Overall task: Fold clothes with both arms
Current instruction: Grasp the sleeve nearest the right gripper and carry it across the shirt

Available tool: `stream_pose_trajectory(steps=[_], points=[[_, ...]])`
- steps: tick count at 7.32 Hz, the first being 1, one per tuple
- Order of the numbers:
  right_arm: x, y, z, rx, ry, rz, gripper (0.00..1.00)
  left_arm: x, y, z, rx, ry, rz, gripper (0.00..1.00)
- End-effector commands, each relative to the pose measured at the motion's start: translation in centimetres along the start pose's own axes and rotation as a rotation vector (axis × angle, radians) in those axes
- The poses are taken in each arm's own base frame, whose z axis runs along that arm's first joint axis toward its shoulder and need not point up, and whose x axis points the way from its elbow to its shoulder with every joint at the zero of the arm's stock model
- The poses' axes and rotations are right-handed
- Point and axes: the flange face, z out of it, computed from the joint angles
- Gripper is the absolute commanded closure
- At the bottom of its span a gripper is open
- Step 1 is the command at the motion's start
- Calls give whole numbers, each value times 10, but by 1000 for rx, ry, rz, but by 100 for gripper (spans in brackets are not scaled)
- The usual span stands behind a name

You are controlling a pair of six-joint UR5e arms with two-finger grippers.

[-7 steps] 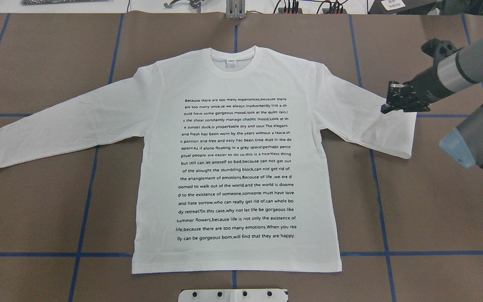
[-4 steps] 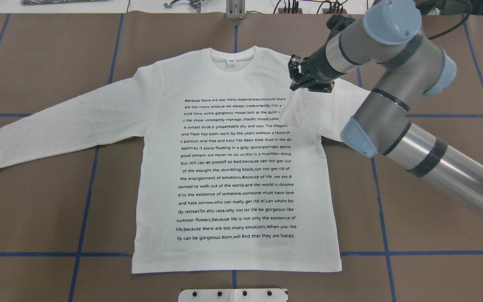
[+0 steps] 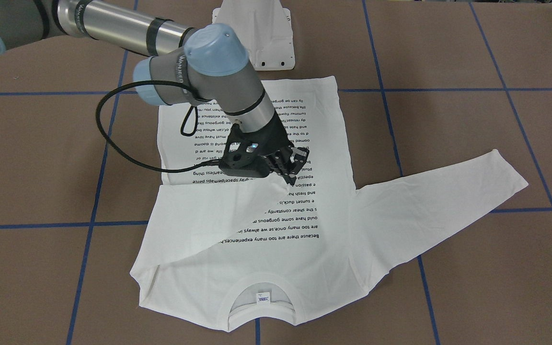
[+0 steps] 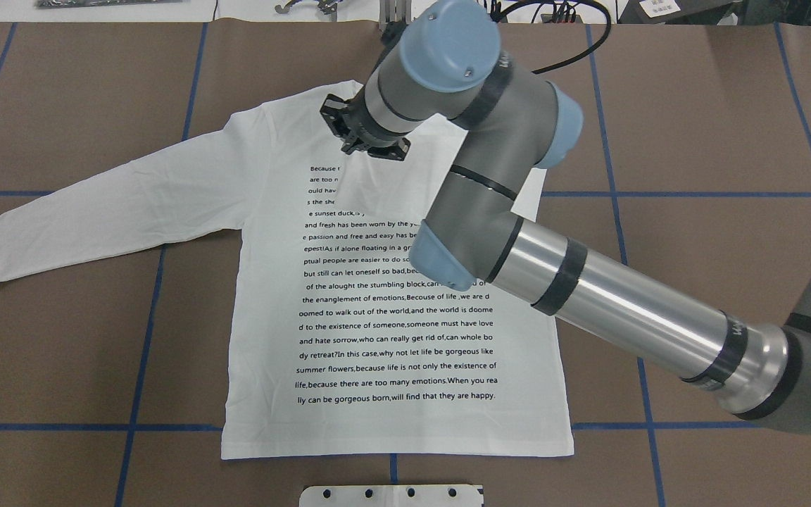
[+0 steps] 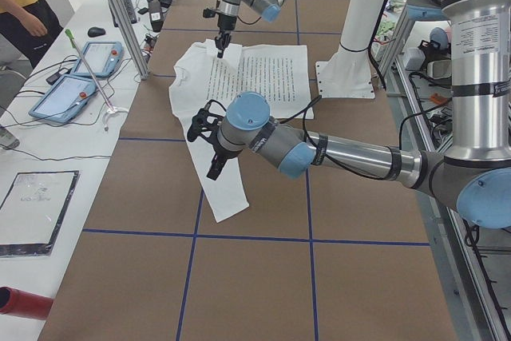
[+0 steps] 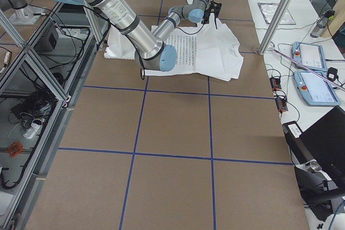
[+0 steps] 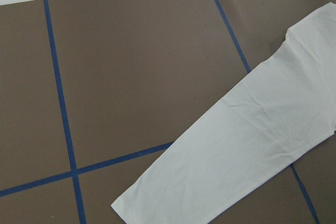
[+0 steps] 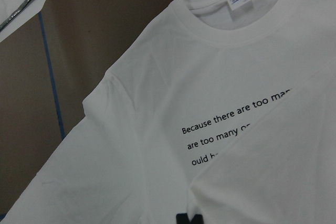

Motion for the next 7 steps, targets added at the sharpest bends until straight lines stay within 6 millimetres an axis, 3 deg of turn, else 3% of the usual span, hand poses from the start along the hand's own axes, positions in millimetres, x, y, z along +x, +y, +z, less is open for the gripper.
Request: stream_pose_trajectory(steps=[1, 3, 6, 7], points=[[-25, 64, 30, -24, -14, -47, 100, 2, 0, -1, 3, 1, 2, 0], [-29, 82, 34, -32, -23, -62, 100, 2, 0, -1, 3, 1, 2, 0], [-32, 73, 58, 8, -52, -65, 100, 2, 0, -1, 3, 1, 2, 0], [-43, 72, 62, 22, -48, -64, 100, 2, 0, -1, 3, 1, 2, 0]])
